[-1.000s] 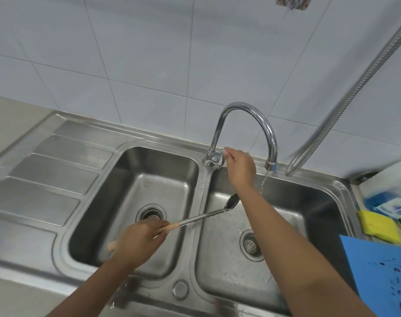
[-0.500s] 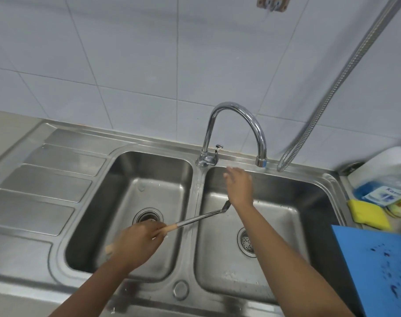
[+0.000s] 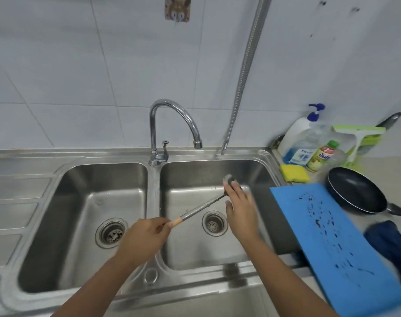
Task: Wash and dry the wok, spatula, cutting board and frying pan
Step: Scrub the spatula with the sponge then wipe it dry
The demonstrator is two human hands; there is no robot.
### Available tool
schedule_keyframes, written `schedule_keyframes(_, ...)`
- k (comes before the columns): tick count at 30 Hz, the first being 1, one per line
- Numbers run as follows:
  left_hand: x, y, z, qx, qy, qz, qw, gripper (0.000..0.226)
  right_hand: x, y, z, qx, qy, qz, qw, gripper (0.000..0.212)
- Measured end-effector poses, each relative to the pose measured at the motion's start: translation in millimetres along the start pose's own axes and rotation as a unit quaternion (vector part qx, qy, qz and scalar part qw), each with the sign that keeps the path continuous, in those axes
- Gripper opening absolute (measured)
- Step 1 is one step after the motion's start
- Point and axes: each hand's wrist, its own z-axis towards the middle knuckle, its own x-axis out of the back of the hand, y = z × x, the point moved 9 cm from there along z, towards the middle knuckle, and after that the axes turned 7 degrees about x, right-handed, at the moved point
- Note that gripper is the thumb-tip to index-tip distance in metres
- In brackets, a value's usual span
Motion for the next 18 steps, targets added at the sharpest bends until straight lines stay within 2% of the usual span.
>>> schedule_keyframes(3,-17.1,5.8,-6.3,0.023,-0.033,0.045,0.998,0.031,-11.3,10.4,-12.2,0.007,-0.07,0.007,0.998,0.062)
schedule_keyframes(5,-22.9,14.2,-9.6,0.032,-0.034,0.049,0.998,0.03,-10.6,19.2,-22.2,-0.009,-0.081,0.034,0.996,0.063)
schedule_keyframes(8,-26.6,32.4,-14.9,0.042,-0.028,0.032,0.998,0.031,9.3,30.7,-25.0,-0.012,-0.057,0.061,0.996,0.064)
schedule_keyframes(11,-36.3,55.4,-19.6,0.06,-0.029,-0.011,0.998,0.021,38.8,49.9,-31.1,-0.01,-0.028,0.08,0.996,0.06)
schedule_keyframes(14,-51.2,87.4,-23.6,0.059,-0.015,-0.024,0.998,0.026,71.2,95.3,-49.6,-0.061,0.023,0.116,0.991,0.056)
schedule_keyframes(18,-80.3,137.2,-29.4,0.031,-0.011,-0.065,0.997,0.034,117.3,193.2,-91.6,-0.166,0.093,0.06,0.98,0.051)
